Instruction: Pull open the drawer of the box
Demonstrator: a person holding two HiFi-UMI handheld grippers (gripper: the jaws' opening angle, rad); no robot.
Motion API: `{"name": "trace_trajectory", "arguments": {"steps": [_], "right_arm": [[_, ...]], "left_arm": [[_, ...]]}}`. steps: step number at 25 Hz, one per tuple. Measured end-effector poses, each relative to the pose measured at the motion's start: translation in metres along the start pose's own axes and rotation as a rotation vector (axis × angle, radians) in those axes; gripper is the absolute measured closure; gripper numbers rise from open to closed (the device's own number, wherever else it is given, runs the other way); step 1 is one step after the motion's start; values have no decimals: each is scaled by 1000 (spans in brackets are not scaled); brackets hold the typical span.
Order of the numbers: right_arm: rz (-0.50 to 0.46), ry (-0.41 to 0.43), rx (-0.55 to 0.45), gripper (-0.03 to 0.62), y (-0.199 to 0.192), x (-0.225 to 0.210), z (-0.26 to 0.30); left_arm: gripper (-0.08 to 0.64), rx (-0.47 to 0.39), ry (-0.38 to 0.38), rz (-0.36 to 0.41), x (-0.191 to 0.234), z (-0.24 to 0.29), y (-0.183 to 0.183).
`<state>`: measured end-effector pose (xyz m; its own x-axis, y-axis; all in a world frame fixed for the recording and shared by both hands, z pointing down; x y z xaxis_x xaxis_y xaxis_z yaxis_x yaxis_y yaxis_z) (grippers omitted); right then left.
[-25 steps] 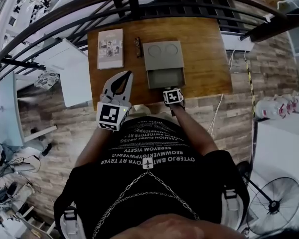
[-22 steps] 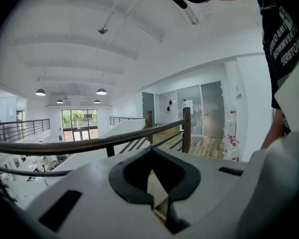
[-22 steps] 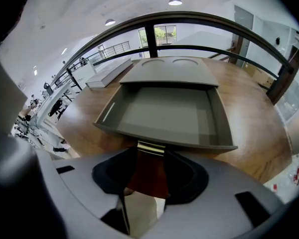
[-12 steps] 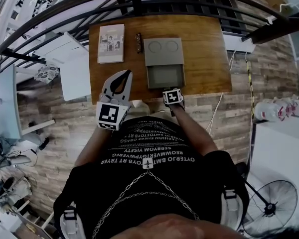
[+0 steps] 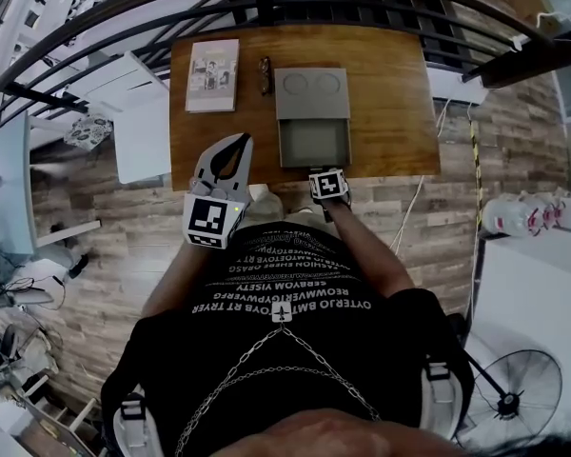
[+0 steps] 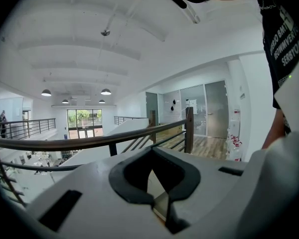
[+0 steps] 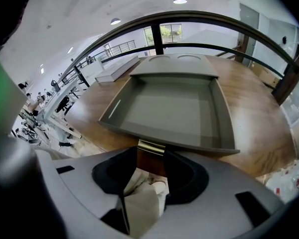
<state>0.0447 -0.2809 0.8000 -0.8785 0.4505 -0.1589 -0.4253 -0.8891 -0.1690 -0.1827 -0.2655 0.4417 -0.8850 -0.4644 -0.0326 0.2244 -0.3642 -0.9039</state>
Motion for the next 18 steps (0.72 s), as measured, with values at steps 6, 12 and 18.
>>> {"name": "trace_trajectory", "arguments": {"steps": [6, 12, 18], "right_arm": [[-24, 8, -54, 428, -5, -6, -13], [-38, -60, -133, 540, -10, -16, -52], [-90, -46, -481, 595, 13, -24, -139]], "left_arm": [[555, -8, 13, 1, -6, -4, 5], [555, -16, 23, -4, -12, -4, 8], [554, -42, 18, 13, -27, 1, 24]]}}
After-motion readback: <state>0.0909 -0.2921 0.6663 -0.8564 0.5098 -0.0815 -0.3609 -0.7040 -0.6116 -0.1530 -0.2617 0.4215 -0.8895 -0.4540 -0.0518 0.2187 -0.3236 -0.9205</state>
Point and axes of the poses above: the fingertips, and each gripper's own axes: z forward along the fingers, x to its left, y out of its top, the point moved 7 cm from there along -z, backward along the fingers, and after that the axes turned 12 degrees about x, right-handed, at the moved point
